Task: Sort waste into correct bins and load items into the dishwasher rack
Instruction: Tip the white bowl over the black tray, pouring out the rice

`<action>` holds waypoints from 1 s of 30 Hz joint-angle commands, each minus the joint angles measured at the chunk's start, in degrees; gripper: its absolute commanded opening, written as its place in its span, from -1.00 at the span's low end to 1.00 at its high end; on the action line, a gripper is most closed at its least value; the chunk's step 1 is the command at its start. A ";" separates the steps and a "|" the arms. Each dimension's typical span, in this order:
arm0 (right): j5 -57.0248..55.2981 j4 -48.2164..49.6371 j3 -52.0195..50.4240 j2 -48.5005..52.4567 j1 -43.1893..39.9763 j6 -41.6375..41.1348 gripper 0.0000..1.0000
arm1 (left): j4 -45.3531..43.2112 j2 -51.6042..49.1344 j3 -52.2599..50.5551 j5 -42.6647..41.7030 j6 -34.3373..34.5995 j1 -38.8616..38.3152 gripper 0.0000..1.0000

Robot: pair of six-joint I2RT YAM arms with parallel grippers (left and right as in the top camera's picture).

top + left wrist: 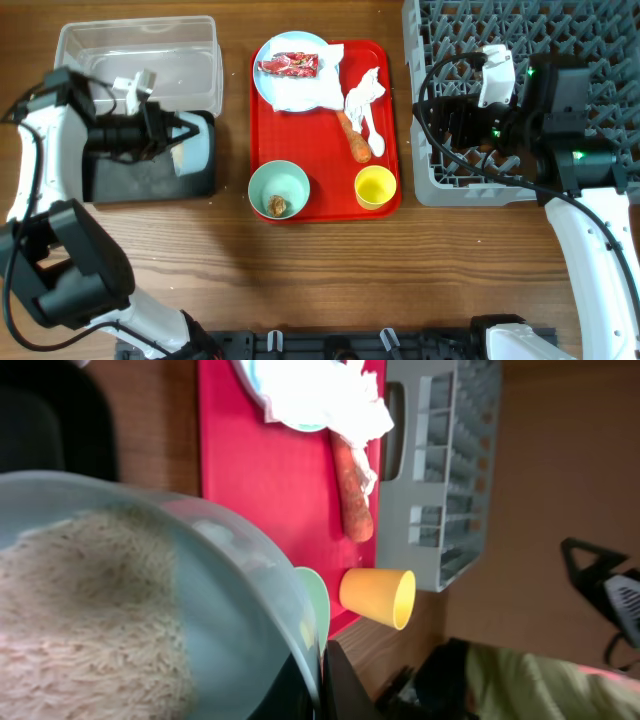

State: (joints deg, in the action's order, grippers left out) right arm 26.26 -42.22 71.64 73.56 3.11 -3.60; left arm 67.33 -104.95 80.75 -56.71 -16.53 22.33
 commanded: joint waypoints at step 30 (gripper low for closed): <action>-0.98 -1.05 1.09 0.17 -0.02 0.46 0.89 | -21.11 0.87 -16.85 -33.66 8.81 20.09 -0.92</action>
State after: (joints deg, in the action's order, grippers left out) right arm 25.85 -43.09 71.64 73.56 3.11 -3.60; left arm 46.39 -104.95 63.96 -87.92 -12.71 41.56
